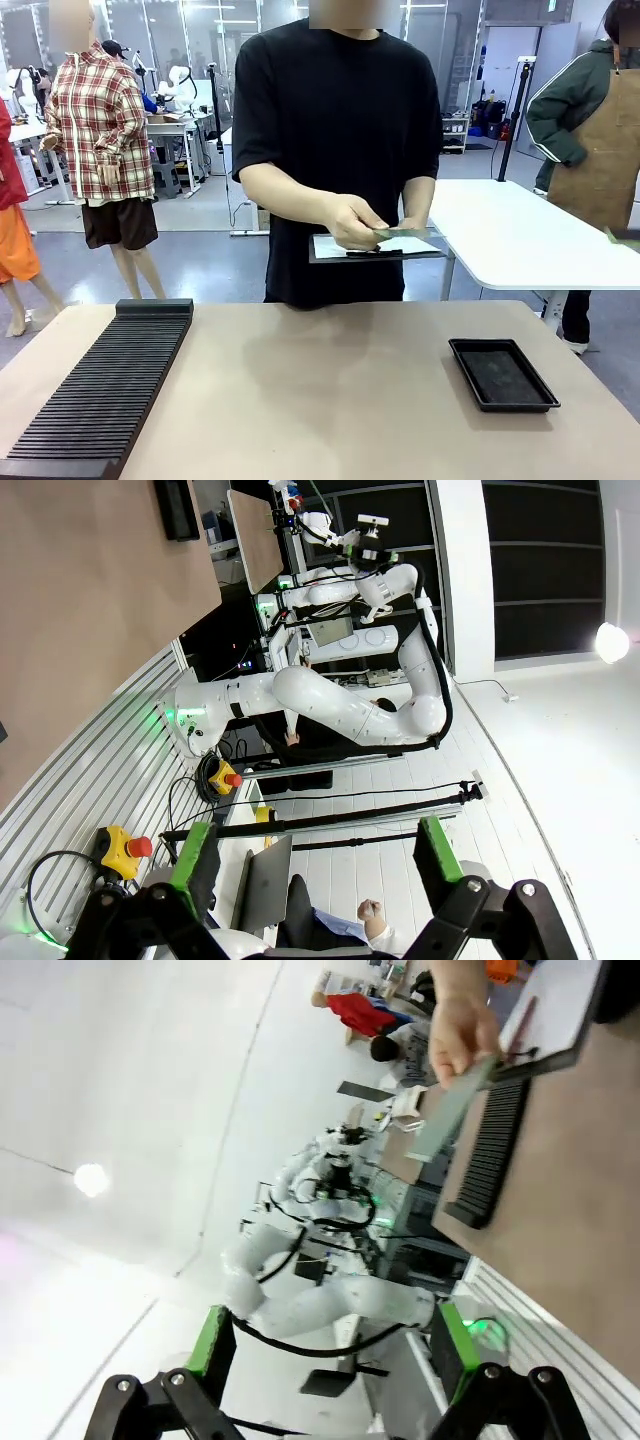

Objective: Inspect the PCB.
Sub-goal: Pick up the Blank PCB that the human is holding.

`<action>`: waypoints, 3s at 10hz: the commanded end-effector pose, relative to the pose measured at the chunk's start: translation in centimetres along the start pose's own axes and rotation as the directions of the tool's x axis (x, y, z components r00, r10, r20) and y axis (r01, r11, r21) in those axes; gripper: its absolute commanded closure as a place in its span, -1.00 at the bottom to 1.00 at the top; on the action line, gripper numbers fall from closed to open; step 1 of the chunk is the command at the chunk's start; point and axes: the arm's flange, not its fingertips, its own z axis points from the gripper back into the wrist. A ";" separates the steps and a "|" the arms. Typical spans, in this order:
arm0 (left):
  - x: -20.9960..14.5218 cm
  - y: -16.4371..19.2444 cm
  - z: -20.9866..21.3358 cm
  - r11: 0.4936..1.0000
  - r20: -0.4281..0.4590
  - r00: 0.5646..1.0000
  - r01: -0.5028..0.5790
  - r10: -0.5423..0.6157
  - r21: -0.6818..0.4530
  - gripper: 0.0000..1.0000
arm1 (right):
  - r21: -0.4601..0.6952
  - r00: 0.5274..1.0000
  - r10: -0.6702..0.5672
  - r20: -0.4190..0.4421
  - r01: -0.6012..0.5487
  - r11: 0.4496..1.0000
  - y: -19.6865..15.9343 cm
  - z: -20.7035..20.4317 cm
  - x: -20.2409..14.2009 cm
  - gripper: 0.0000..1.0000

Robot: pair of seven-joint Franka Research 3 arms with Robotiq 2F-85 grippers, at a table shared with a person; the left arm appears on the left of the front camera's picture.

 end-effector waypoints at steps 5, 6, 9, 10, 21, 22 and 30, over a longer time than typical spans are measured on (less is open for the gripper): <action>0.2 -0.5 0.2 1.000 0.000 1.000 -0.011 0.011 -0.003 -1.00 | -0.022 0.946 -0.315 -0.069 0.315 0.949 -2.9 -11.2 5.0 -1.00; 0.2 -0.5 0.2 1.000 0.000 1.000 -0.011 0.011 -0.003 -1.00 | -0.043 0.930 -0.355 -0.098 0.352 0.935 -4.1 -13.0 5.4 -1.00; 0.2 -0.5 0.2 1.000 0.000 1.000 -0.011 0.011 -0.003 -1.00 | -0.077 0.906 -0.413 -0.099 0.406 0.910 -6.5 -17.0 6.8 -1.00; 0.2 -0.5 0.2 1.000 0.000 1.000 -0.011 0.011 -0.003 -1.00 | -0.077 0.898 -0.430 -0.097 0.424 0.902 -7.3 -17.9 7.2 -1.00; 0.2 -0.5 0.2 1.000 0.000 1.000 -0.011 0.011 -0.003 -1.00 | -0.043 0.859 -0.499 -0.111 0.498 0.866 -9.9 -20.9 7.0 0.74; 0.2 -0.5 0.2 1.000 0.000 1.000 -0.011 0.011 -0.003 -1.00 | -0.047 0.858 -0.500 -0.115 0.498 0.866 -10.0 -21.1 6.9 0.95; 0.2 -0.5 0.2 1.000 0.000 1.000 -0.011 0.011 -0.003 -1.00 | -0.023 0.847 -0.522 -0.096 0.522 0.852 -11.6 -20.0 6.5 1.00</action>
